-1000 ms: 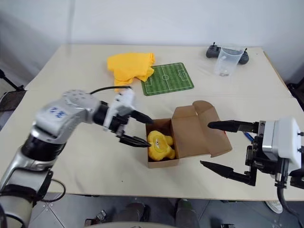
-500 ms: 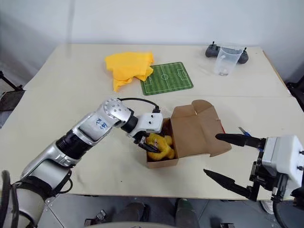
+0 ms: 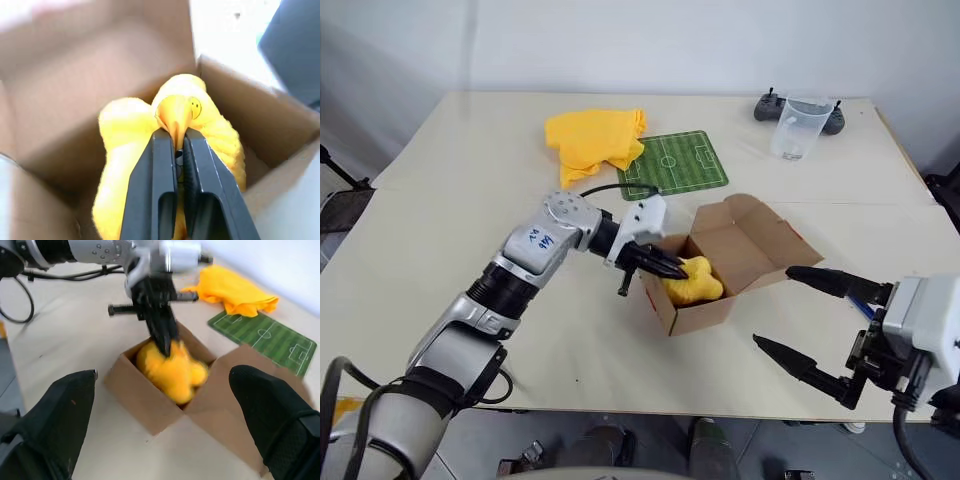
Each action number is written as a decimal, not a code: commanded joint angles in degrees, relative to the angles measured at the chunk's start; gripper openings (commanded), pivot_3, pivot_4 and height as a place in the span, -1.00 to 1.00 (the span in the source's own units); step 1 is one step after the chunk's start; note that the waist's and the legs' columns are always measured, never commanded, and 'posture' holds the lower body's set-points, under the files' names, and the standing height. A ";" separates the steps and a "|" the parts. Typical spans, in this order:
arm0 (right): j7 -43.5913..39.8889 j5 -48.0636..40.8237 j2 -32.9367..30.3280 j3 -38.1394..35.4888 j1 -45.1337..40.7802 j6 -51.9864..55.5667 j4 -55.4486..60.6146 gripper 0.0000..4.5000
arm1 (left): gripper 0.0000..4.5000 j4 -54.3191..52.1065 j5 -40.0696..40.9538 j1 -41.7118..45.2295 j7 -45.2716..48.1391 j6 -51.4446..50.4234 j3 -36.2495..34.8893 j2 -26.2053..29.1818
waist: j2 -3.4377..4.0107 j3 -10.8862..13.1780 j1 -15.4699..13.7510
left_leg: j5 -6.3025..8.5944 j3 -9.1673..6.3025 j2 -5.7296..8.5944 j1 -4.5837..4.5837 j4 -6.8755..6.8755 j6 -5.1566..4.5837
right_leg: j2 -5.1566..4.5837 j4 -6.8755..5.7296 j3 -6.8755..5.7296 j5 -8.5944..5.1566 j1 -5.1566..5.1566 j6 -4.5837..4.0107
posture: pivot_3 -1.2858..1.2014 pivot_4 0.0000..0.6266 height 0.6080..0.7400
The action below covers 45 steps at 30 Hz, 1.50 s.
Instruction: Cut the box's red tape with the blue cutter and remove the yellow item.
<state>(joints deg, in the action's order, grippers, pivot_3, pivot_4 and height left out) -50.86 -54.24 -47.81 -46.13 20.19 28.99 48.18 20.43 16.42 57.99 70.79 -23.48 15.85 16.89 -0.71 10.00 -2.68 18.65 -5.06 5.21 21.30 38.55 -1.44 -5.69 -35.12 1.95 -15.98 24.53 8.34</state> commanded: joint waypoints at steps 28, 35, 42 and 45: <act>-12.65 17.12 4.50 32.13 -20.07 -21.42 -16.28 1.00 | 0.06 -18.38 15.27 -53.57 -13.22 6.07 -44.98 27.86 | 0.00 -0.03 0.54 | 0.14 -0.35 -0.10 -0.16 -0.27 0.29 | -0.14 0.00 -0.19 -0.12 -0.02 -0.24 | 0.03 -0.52 1.00; -16.63 13.83 0.87 20.42 -14.23 -21.36 -19.56 1.00 | 0.06 -13.25 9.95 -67.61 -4.76 14.88 -56.11 37.71 | 0.29 -0.10 2.37 | 0.28 -0.25 -0.52 -0.27 -0.58 0.49 | 0.05 0.03 -0.16 -0.31 0.03 -0.59 | 0.03 -0.52 1.00; -17.32 16.95 2.12 21.07 -13.18 -24.51 -22.97 1.00 | 0.06 -18.46 7.93 -74.68 -7.41 19.72 -57.48 34.21 | 0.23 -0.12 1.95 | 0.38 -0.25 -0.55 -0.26 -0.53 0.37 | 0.00 0.19 0.02 -0.31 -0.09 -0.60 | 0.03 -0.52 1.00; -16.65 18.52 4.27 22.87 -12.81 -26.74 -22.83 1.00 | 0.06 -17.39 5.90 -73.86 -11.25 22.27 -56.94 32.60 | 0.23 -0.12 1.40 | 0.39 -0.27 -0.56 -0.29 -0.51 0.41 | 0.00 0.13 0.03 -0.31 -0.08 -0.60 | 0.03 -0.52 1.00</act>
<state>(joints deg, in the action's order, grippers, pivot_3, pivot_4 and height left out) -68.06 -36.29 -44.54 -23.61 7.33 4.37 24.53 2.91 23.80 -16.35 62.06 -3.28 -39.81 50.02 -0.48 9.88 -1.28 19.04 -5.34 4.63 21.00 38.03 -0.99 -5.66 -35.00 1.98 -16.30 24.44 7.74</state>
